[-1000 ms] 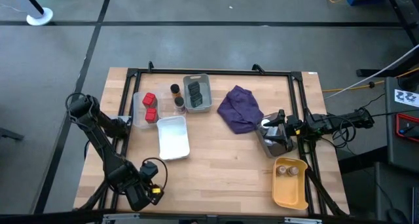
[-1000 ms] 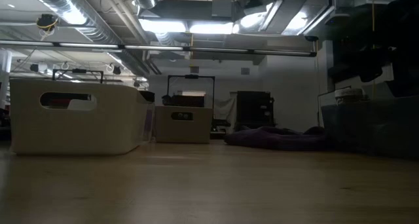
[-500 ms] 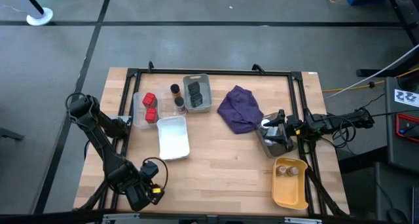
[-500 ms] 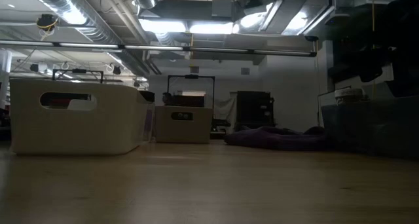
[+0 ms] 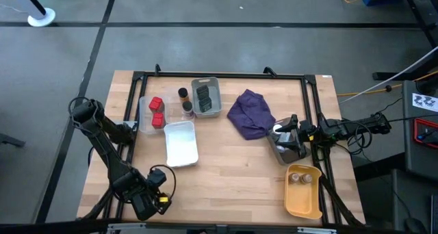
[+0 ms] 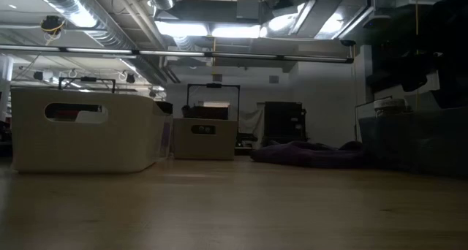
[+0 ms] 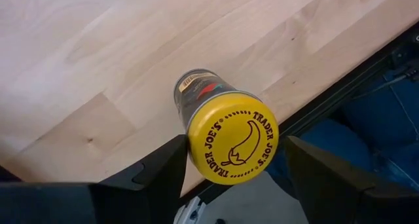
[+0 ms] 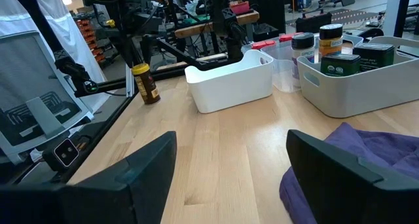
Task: Sort spices by type
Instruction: Put the yellow seasoning bottle into the white bin
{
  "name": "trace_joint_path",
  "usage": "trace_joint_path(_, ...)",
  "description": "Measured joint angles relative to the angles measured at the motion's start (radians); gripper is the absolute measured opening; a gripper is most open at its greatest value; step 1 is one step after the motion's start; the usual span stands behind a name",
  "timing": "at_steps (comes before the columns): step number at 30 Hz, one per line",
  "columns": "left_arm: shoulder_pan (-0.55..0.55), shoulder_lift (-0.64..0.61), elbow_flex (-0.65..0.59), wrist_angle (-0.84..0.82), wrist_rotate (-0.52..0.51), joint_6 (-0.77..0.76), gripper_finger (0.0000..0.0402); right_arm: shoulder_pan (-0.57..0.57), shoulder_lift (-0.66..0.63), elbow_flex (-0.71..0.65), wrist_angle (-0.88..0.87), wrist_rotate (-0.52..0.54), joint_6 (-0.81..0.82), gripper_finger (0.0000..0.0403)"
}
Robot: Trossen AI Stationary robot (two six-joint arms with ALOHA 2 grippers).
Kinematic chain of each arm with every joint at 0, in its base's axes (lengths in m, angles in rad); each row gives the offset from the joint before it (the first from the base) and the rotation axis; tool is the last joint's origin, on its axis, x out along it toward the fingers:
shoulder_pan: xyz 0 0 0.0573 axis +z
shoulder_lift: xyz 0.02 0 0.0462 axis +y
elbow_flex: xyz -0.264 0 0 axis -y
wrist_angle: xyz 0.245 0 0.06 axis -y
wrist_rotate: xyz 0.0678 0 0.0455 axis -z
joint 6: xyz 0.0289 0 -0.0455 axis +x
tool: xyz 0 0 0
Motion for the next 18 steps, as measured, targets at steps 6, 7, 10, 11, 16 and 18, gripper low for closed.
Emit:
trace_joint_path(6,0.000,0.000,0.000,0.017,-0.015,0.020,0.0240,0.000,0.000,0.000,0.000,0.000,0.000,0.0287)
trace_joint_path(7,0.000,0.000,0.000,0.016,-0.016,0.020,0.0240,0.000,0.000,0.000,0.000,0.000,0.000,0.0287)
trace_joint_path(10,0.000,0.000,0.000,0.017,-0.016,0.020,0.0240,0.000,0.000,0.000,0.000,0.000,0.000,0.0287)
trace_joint_path(11,0.000,0.000,0.000,0.018,-0.016,0.025,0.0240,0.000,0.000,0.000,0.000,0.000,0.000,0.0287)
trace_joint_path(16,0.000,0.000,0.000,0.018,-0.016,0.043,0.0240,0.000,0.000,0.000,0.000,0.000,0.000,0.0287)
trace_joint_path(18,0.000,0.000,0.000,0.018,-0.016,0.039,0.0240,0.000,0.000,0.000,0.000,0.000,0.000,0.0287)
